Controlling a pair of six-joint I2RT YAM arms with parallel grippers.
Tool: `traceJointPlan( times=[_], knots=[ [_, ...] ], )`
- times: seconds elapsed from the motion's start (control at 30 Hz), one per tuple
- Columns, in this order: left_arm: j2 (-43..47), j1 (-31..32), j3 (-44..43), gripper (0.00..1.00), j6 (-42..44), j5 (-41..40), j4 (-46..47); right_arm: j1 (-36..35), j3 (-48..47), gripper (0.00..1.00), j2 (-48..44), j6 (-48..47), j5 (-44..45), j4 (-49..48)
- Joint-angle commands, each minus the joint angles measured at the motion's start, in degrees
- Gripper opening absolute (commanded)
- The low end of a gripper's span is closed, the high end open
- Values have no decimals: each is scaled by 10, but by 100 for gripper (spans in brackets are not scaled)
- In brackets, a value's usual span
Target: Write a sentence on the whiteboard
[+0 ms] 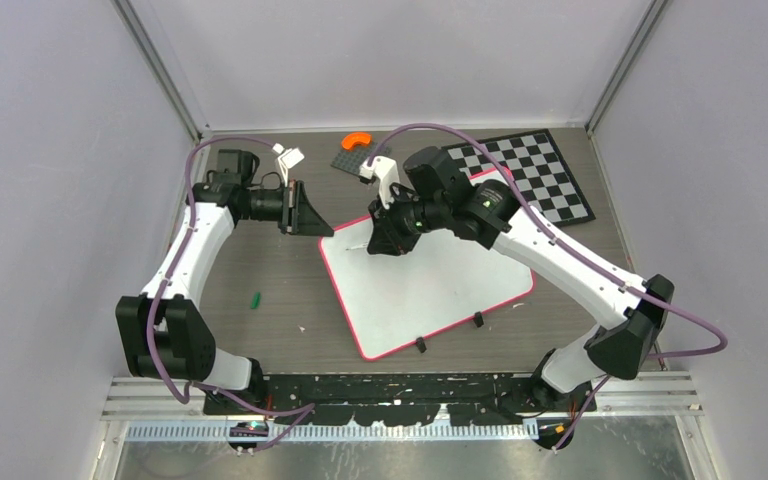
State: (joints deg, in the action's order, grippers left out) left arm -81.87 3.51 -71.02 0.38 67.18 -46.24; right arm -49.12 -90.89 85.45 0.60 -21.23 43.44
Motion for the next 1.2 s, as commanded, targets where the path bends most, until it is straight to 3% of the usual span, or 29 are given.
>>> traceJointPlan(
  times=[0.0, 0.27, 0.9, 1.17],
  knots=[
    [18, 0, 7, 17, 0, 24, 21, -10, -37, 0, 13, 17, 11, -35],
    [26, 1, 12, 0, -1, 20, 25, -25, -55, 0, 39, 16, 22, -37],
    [37, 1, 21, 0, 0, 19, 31, -28, -42, 0, 57, 1, 79, -47],
    [32, 1, 17, 0, 0, 17, 30, 14, -23, 0, 31, -3, 95, -31]
  ],
)
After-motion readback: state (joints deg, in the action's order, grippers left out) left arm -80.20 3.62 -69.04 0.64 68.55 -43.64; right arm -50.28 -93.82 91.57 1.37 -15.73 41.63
